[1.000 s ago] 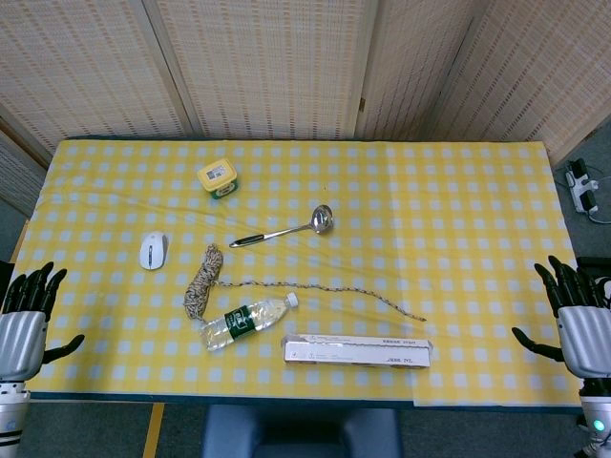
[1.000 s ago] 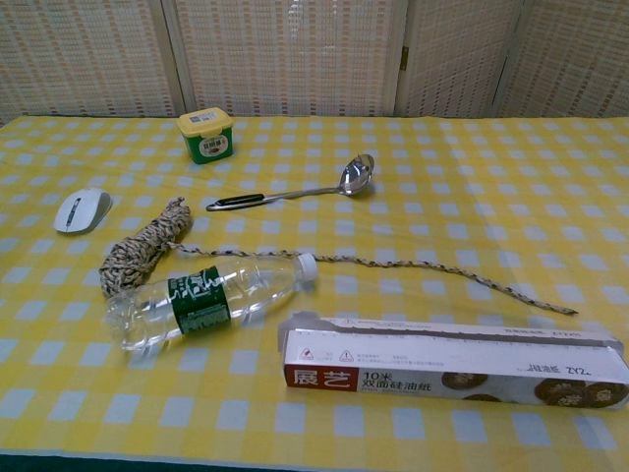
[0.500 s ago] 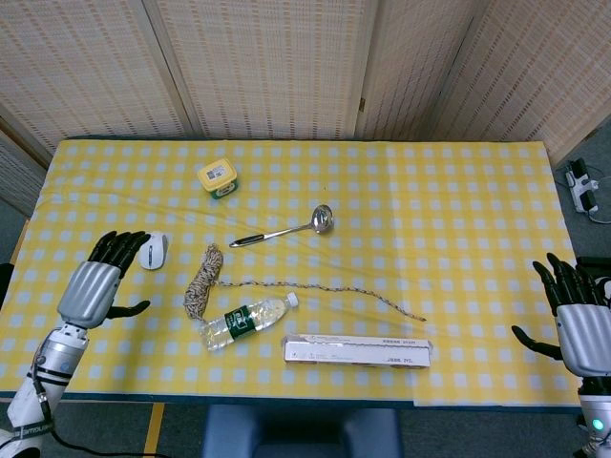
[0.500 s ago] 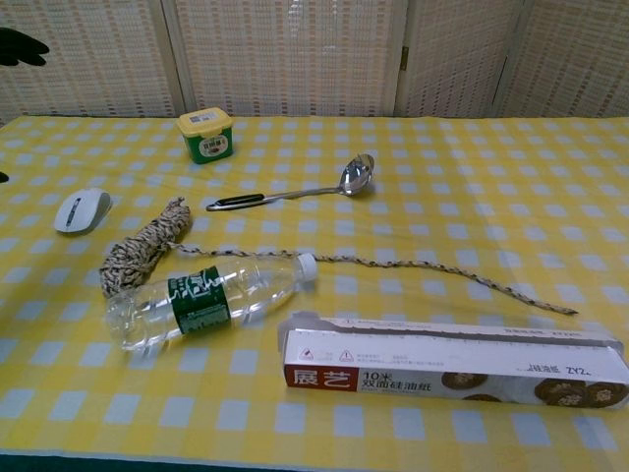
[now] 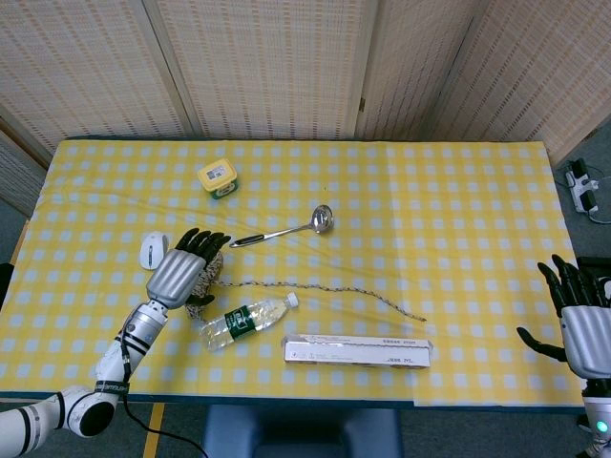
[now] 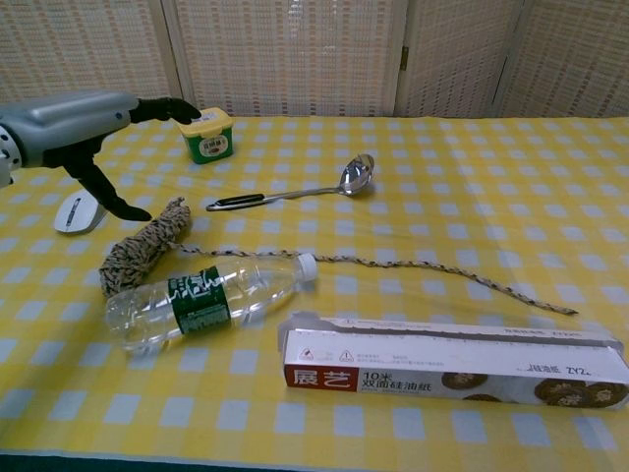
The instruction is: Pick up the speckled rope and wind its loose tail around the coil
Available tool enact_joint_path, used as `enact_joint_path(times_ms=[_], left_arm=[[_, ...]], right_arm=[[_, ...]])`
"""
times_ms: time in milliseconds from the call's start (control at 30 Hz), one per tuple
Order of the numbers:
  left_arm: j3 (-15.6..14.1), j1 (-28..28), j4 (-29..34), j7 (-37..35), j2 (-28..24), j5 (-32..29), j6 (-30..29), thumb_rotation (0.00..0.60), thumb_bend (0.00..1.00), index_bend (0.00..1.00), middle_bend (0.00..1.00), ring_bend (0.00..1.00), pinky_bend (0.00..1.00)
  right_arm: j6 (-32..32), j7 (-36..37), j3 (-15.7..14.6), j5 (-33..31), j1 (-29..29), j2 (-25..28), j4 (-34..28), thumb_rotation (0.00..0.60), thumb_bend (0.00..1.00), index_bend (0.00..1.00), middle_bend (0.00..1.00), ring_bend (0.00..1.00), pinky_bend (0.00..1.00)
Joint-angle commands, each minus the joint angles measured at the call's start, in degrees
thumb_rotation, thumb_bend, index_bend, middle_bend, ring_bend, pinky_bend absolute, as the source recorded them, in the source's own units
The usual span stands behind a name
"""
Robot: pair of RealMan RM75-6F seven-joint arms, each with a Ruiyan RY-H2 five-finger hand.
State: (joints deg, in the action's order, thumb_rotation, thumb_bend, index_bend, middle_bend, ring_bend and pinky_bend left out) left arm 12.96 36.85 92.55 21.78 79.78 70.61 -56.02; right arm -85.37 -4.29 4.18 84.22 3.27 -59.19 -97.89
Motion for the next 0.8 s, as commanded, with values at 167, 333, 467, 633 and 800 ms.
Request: enact_joint_path(times_ms=[167, 333, 467, 633, 800], left_arm=[[-0.34, 2.03, -4.50, 3.62, 5.23, -6.83, 0.28, 0.600, 0.17, 0.11, 0.13, 0.11, 0.09], [-1.18, 2.63, -5.69, 5.01, 7.15, -9.36, 0.30, 0.600, 0.17, 0.10, 0.13, 0.11, 0.09], [-1.42, 3.05, -6.57, 4.89, 8.43, -11.57, 0.87, 0.600, 0.17, 0.10, 0.13, 0.11, 0.09], [-2.05, 3.93, -10.26, 7.89, 10.62, -13.38, -0.22, 0.600, 0.17, 0.11, 0.13, 0.11, 0.09], [-2.32, 3.91, -12.25, 9.65, 11.56, -16.60, -0.44, 0.600, 0.17, 0.11, 0.13, 0.11, 0.10]], right_arm=[[0.13, 0.58, -0.07, -0.01, -0.05, -0.15, 0.49, 0.521, 0.23, 0.00, 0.00, 0.00, 0.00], [0.33, 0.90, -0.13, -0.04, -0.03, -0.20, 0.76, 0.521, 0.24, 0.00, 0.00, 0.00, 0.00], [0.28, 1.10, -0.14, -0.02, -0.10, -0.26, 0.92, 0.523, 0.24, 0.00, 0.00, 0.00, 0.00], [0.31, 1.47, -0.18, -0.07, -0.17, -0.36, 1.19, 0.524, 0.24, 0.00, 0.00, 0.00, 0.00], [0.28, 1.67, -0.23, -0.18, -0.31, -0.40, 1.39, 0.527, 0.24, 0.00, 0.00, 0.00, 0.00]])
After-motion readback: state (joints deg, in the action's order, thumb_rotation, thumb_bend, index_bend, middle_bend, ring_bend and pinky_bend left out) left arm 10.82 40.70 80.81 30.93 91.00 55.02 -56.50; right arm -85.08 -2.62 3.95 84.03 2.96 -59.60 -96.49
